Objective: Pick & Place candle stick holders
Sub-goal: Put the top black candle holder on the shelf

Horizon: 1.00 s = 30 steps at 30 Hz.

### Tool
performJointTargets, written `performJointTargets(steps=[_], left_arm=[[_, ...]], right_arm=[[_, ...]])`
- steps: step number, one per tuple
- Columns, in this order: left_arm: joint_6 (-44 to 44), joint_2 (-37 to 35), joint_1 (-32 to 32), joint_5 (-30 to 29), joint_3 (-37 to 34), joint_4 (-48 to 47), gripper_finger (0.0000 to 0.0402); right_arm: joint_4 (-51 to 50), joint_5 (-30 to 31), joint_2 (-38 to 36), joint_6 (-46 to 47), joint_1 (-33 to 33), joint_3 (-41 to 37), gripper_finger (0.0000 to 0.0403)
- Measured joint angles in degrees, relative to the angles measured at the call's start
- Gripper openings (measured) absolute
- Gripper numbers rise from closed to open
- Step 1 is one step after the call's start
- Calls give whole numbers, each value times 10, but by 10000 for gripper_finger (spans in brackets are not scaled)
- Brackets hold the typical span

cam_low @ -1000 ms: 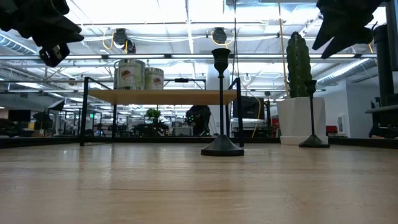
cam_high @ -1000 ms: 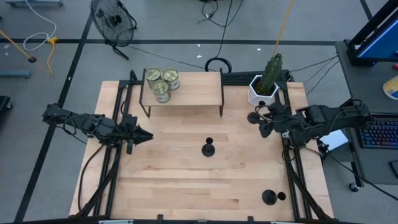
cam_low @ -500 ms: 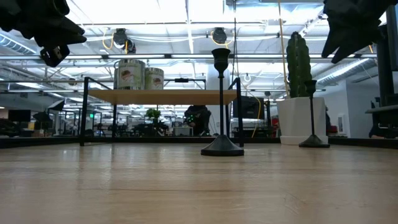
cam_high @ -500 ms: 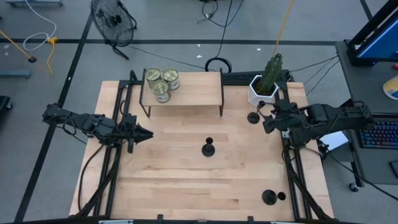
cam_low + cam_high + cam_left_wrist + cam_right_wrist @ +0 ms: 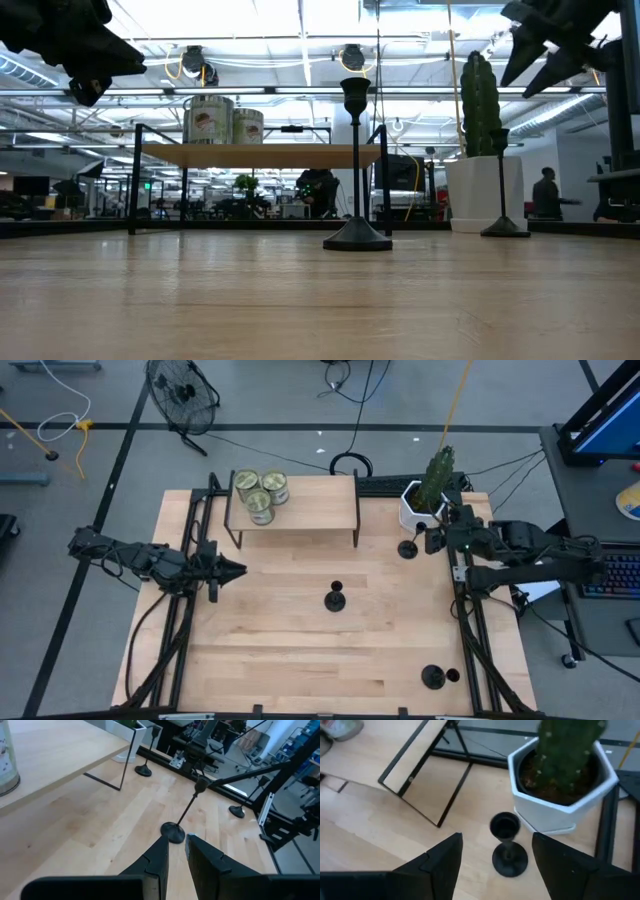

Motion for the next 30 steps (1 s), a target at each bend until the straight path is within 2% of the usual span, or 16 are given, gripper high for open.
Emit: performJointTargets(steps=[6, 16, 19, 24, 30], left_arm=[[-16, 0, 0, 0, 0, 0, 72], [-31, 0, 0, 0, 0, 0, 72], [-31, 0, 0, 0, 0, 0, 72], [-31, 0, 0, 0, 0, 0, 72], [-31, 0, 0, 0, 0, 0, 72]], right_arm=[[48, -64, 35, -48, -78, 0, 231], [50, -142, 73, -86, -200, 0, 231], [43, -172, 79, -88, -226, 8, 231], [32, -175, 98, -118, -257, 29, 231], [23, -217, 129, -128, -287, 32, 231]])
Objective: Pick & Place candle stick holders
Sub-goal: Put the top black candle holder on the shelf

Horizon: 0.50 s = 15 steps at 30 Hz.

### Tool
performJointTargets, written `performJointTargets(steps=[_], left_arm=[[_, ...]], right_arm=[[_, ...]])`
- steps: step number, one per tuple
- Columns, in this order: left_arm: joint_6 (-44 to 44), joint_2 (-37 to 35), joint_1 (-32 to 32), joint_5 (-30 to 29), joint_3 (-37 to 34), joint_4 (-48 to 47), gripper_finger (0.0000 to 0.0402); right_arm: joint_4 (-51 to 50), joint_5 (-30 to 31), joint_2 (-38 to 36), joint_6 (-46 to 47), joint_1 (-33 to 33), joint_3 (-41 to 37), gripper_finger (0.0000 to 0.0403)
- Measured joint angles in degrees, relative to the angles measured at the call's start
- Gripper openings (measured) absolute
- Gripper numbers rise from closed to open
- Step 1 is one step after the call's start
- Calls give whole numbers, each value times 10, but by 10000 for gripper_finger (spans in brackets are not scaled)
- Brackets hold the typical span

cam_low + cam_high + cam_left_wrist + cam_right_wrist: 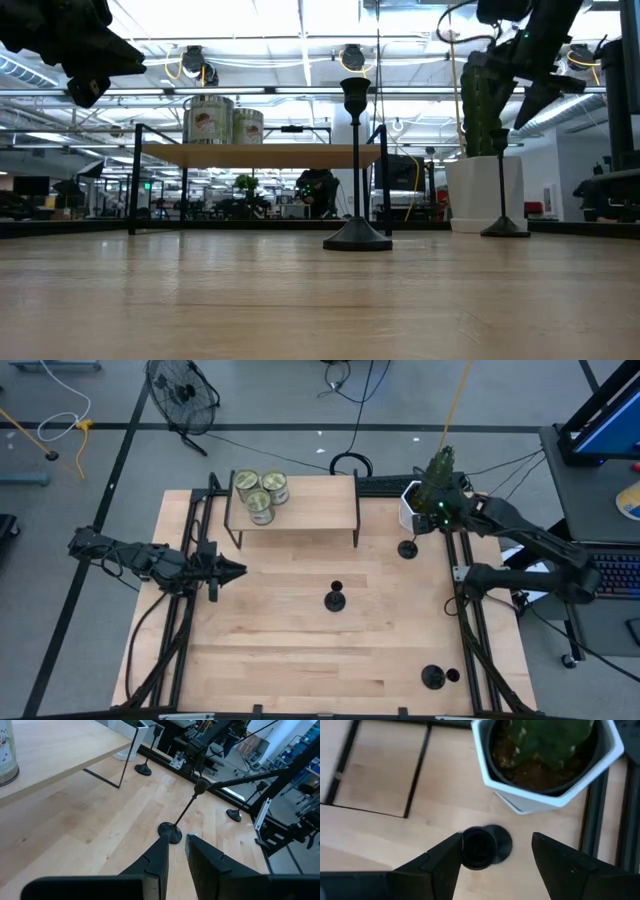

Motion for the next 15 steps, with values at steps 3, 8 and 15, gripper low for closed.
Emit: performJointTargets(steps=[3, 8, 15], left_arm=[[0, 0, 0, 0, 0, 0, 72], [0, 1, 0, 0, 0, 0, 72], [-2, 1, 0, -2, 0, 0, 72]], right_arm=[[-3, -1, 10, 0, -10, 0, 231], [-7, -7, 10, 0, -21, 0, 231], [-25, -18, 19, 0, -23, 0, 231]])
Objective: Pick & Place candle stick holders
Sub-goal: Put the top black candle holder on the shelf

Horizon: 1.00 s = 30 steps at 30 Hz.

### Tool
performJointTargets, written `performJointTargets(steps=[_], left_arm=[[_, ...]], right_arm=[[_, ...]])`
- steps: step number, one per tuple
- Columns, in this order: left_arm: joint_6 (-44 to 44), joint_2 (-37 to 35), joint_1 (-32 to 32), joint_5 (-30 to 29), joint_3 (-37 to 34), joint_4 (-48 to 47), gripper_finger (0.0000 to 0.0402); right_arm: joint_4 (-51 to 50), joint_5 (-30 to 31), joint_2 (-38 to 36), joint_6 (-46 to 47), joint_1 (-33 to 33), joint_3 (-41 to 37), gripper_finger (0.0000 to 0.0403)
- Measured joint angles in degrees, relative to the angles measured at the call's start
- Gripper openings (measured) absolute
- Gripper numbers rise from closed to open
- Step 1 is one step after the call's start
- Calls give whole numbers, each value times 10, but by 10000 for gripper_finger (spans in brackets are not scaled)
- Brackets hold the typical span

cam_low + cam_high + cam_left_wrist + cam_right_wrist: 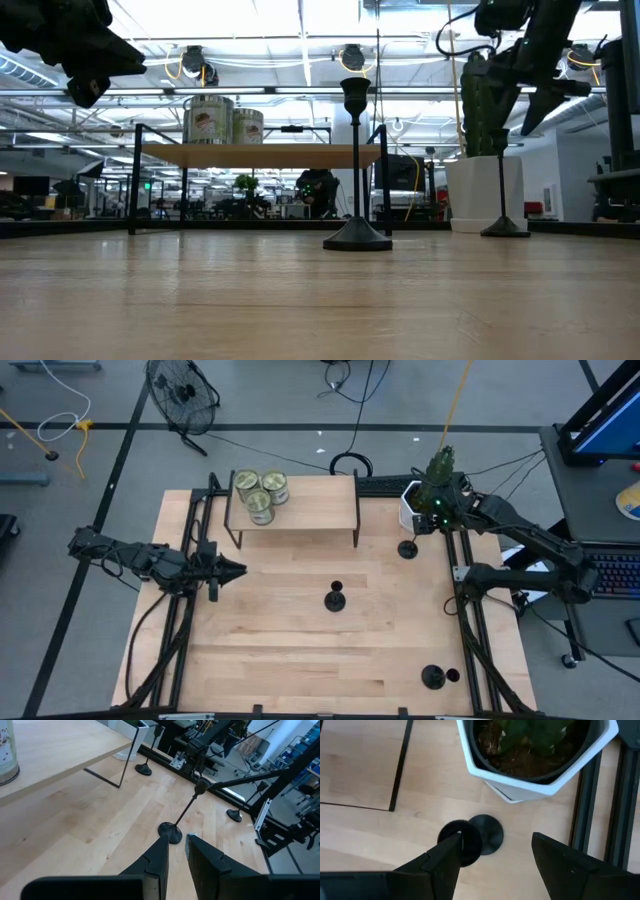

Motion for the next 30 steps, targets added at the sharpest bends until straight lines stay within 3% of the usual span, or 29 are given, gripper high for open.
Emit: performJointTargets(steps=[11, 21, 30], left_arm=[[0, 0, 0, -2, 0, 0, 72], [0, 0, 0, -2, 0, 0, 72], [0, 0, 0, -2, 0, 0, 72]], right_arm=[[4, -14, 25, -2, 0, 0, 223], [10, -13, 42, -4, 0, 0, 139], [30, -13, 48, -11, 0, 0, 88]])
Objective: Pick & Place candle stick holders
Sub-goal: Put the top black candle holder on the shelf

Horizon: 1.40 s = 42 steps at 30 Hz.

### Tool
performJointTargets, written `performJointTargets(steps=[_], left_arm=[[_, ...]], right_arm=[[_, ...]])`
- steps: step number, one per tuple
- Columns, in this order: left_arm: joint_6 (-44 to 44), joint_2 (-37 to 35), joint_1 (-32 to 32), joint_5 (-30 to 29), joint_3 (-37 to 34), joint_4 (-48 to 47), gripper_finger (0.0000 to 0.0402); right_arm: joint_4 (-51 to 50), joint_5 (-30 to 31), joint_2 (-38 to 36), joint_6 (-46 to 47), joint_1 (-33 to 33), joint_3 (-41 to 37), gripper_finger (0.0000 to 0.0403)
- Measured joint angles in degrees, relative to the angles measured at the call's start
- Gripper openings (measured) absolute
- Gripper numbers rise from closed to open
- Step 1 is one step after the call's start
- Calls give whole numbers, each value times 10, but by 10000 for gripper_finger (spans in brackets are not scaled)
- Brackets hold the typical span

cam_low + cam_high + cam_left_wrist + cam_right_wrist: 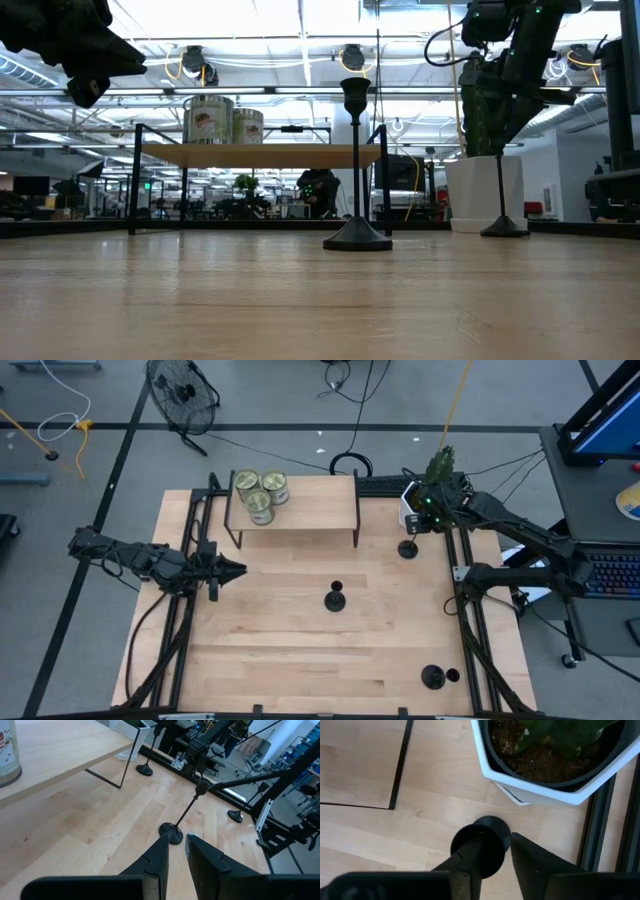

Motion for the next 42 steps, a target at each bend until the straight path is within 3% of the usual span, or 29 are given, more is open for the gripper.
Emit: performJointTargets(steps=[11, 18, 22, 38, 42], left_arm=[[2, 0, 0, 0, 0, 0, 72], [2, 0, 0, 0, 0, 0, 72], [2, 0, 0, 0, 0, 0, 72], [2, 0, 0, 0, 0, 0, 72], [0, 0, 0, 0, 0, 0, 72]], right_arm=[[6, -2, -2, -9, 0, 0, 10], [19, -3, -9, -9, 1, 0, 5], [23, -37, -16, -6, 1, 1, 3], [70, -169, -20, -2, 44, 110, 0], [70, -176, -20, 4, 55, 149, 0]])
